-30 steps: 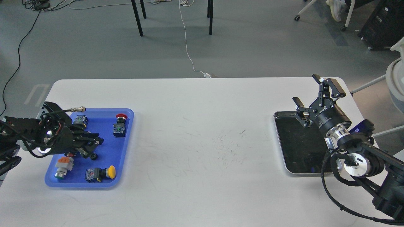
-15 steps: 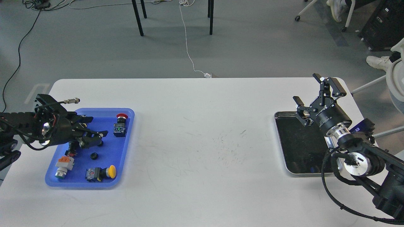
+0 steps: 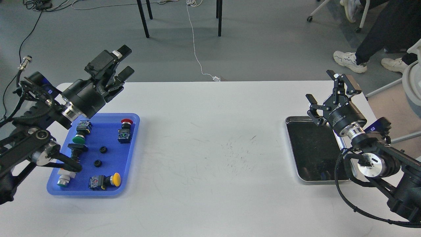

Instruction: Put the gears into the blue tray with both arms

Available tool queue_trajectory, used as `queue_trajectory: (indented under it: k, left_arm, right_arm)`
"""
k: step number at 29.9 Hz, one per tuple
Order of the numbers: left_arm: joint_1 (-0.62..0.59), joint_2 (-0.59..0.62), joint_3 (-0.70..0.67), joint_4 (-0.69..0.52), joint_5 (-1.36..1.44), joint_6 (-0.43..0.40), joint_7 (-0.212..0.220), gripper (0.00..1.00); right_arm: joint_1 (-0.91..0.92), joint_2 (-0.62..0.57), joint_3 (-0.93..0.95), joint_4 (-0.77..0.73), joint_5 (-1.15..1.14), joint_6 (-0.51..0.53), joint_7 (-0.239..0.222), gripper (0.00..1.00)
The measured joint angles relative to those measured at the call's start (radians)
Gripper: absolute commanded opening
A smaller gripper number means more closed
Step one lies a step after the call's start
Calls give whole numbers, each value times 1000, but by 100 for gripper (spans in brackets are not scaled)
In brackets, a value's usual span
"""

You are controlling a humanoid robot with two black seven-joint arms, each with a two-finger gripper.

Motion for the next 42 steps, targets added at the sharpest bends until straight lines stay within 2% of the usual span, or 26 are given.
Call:
queue_trajectory:
  k: [4,9,14,17,22,36,42]
  left_arm:
    - [111,-110,-146,-1,-23,2,0,98]
    - [148,-164,-188,10,-80,-10,2,98]
    - [157,-197,-241,33,-187,-64,66,98]
    - [166,-223,-274,69,-201,-126,79,98]
    - [184,-259,-307,99,-203,-172,81,98]
    - [238,-283,-334,94,-207,-181,84,98]
    - [249,-297,-368,87,-207,-201,113,98]
  right_arm:
    - [11,-5,0,14,-6,-5,0,98]
    - [21,-17,0,21,-7,-5,0,98]
    - [49,-30,10,22,-6,2,0,98]
    - [56,-29,11,22,-6,7,0,98]
    - [50,-23,18,36,-4,41,0,98]
    - [41,-16,15,59,-4,49,0,98]
    - [41,-16,15,59,-4,49,0,98]
